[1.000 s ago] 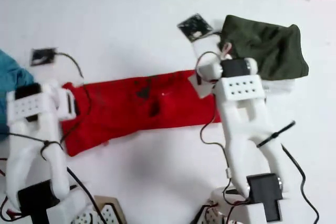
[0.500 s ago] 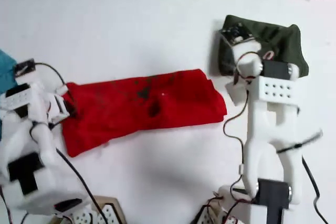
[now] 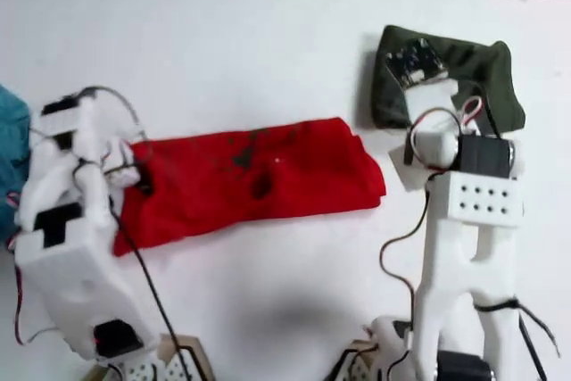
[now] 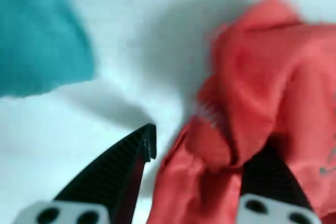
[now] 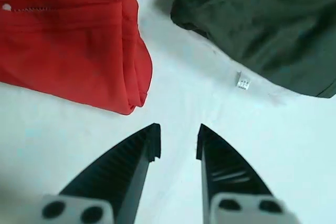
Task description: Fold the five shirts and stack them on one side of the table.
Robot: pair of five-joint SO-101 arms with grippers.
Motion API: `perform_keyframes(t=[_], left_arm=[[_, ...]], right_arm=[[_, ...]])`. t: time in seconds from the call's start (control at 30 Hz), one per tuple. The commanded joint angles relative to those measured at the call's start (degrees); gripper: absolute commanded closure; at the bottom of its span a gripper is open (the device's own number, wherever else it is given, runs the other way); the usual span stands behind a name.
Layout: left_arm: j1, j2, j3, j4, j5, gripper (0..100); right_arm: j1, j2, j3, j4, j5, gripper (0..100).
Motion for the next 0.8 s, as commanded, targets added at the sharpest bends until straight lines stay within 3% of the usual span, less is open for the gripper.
perform_keyframes(t=[0.0, 0.2, 0.37, 0.57, 0.77], left_arm=[[5.80, 3.16, -4.09, 2.99, 0.35, 72], [7.21, 6.95, -9.63, 7.82, 0.26, 73], [6.42, 9.41, -11.21, 9.58, -2.64, 99], [-2.73, 9.05, -12.79, 10.81, -6.51, 97], [-12.04, 7.74, -24.84, 20.84, -13.63, 97]], right_arm=[[0.92, -4.88, 2.55, 0.22, 0.53, 88.2], [5.41, -11.30, 9.58, 0.04, 4.04, 88.2], [12.97, -15.16, 23.21, -8.13, 5.54, 88.2], [22.11, -18.77, 40.35, -20.88, 7.30, 88.2], [27.38, -22.20, 51.96, -29.23, 7.03, 88.2]])
